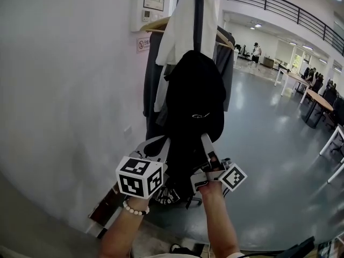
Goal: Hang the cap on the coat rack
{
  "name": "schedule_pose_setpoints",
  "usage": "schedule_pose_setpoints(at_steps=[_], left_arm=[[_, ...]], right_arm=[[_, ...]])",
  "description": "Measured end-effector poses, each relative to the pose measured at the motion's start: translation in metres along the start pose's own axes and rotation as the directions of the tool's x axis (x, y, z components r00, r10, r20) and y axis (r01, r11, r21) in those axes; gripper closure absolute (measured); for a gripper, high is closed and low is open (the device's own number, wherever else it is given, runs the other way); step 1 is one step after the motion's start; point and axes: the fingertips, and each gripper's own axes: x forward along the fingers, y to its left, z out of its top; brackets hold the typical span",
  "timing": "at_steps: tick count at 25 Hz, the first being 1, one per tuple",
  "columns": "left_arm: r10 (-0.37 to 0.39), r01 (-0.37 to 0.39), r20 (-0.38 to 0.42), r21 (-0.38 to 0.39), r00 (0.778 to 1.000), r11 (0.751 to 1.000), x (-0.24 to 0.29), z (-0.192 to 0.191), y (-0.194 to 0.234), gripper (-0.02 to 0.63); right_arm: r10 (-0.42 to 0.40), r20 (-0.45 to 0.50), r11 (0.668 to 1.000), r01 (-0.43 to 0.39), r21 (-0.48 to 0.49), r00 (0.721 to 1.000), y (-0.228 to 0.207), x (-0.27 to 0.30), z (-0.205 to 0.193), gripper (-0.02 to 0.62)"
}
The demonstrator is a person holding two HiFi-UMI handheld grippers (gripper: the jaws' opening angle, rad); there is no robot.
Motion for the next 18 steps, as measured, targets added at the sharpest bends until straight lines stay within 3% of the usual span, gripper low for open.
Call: schedule_pose_setpoints(at_steps=[7,13,18], left_arm=[[-0.049,0.048,-0.022,-0.03,0.999,0.998,-0.016,-0.023,-0.014,0.601],[-0.074,0.071,-0.039,-0.059,0.997,0.996,-0.03,-0.042,-0.024,0.603],[-0.081,0.077,-0.024,-0.127,0.996,0.989,-0.052,-0.065,-0.036,0.602]], right_arm=[[-0.148,-0.044,0.984,0.143,-0.109,0.988,-0.004,-0.029,-0.021,0.526],[-0.244,-0.038,0.966,0.239,-0.101,0.969,-0.011,-0.067,-0.039,0.526],[-0.322,-0.039,0.943,0.316,-0.102,0.946,-0.01,-0.113,-0.048,0.526]])
